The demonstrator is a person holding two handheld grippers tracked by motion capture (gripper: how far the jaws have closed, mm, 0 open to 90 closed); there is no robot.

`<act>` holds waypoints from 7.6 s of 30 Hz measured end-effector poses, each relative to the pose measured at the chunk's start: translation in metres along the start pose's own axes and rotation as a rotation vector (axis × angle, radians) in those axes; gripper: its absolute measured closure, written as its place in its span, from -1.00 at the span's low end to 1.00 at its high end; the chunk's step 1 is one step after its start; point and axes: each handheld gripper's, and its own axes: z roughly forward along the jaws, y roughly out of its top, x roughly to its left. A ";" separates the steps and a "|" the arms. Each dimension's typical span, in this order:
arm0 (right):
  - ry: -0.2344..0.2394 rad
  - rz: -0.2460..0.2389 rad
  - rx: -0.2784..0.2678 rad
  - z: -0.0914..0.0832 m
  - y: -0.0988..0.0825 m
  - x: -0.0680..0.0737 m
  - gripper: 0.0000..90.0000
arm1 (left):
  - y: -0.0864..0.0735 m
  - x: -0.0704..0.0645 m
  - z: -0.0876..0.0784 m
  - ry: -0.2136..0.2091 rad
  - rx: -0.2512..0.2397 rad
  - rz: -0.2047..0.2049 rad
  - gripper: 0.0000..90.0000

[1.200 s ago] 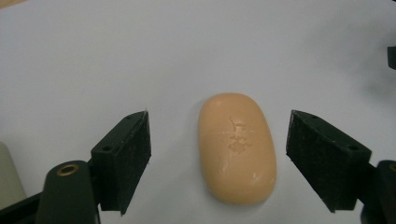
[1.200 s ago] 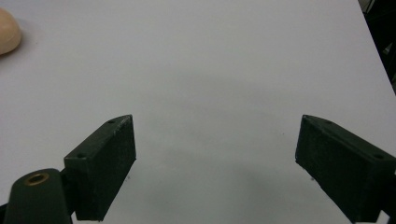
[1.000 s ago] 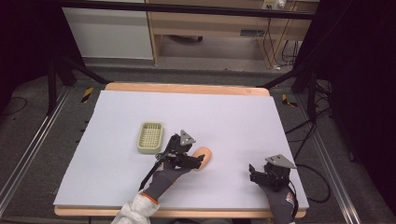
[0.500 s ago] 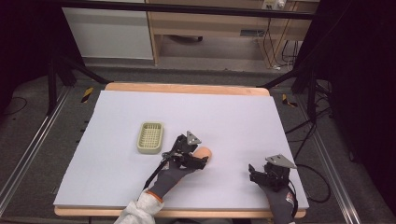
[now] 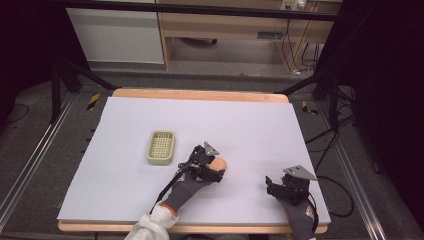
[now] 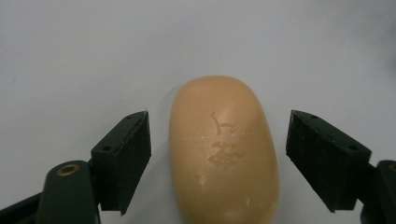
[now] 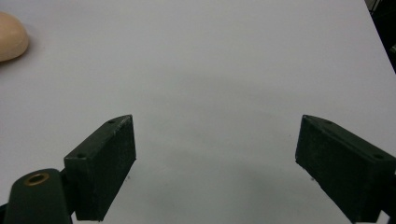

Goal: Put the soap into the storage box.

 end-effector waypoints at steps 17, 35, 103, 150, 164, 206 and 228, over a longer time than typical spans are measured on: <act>0.013 -0.006 0.013 0.001 0.000 0.001 -0.72 | -0.003 -0.003 0.016 -0.001 0.049 0.009 -0.42; 0.011 -0.001 0.013 0.002 0.000 0.001 -0.72 | -0.004 -0.004 0.018 0.021 0.065 0.016 -0.30; 0.011 0.003 0.013 0.001 -0.001 0.000 -0.72 | -0.036 0.077 -0.095 0.153 -0.080 -0.101 -0.30; 0.013 -0.004 0.023 0.004 -0.001 0.002 -0.72 | -0.039 0.136 -0.076 0.287 -0.069 -0.217 -0.30; 0.015 -0.005 0.023 0.004 -0.001 0.002 -0.72 | -0.045 0.141 -0.059 0.295 -0.031 -0.227 -0.30; 0.012 0.000 0.019 0.002 -0.001 0.001 -0.72 | -0.048 0.135 -0.081 0.276 -0.097 -0.237 -0.33; -0.013 0.013 0.020 0.002 -0.003 -0.002 -0.77 | -0.091 0.132 -0.121 0.297 -0.167 -0.237 -0.39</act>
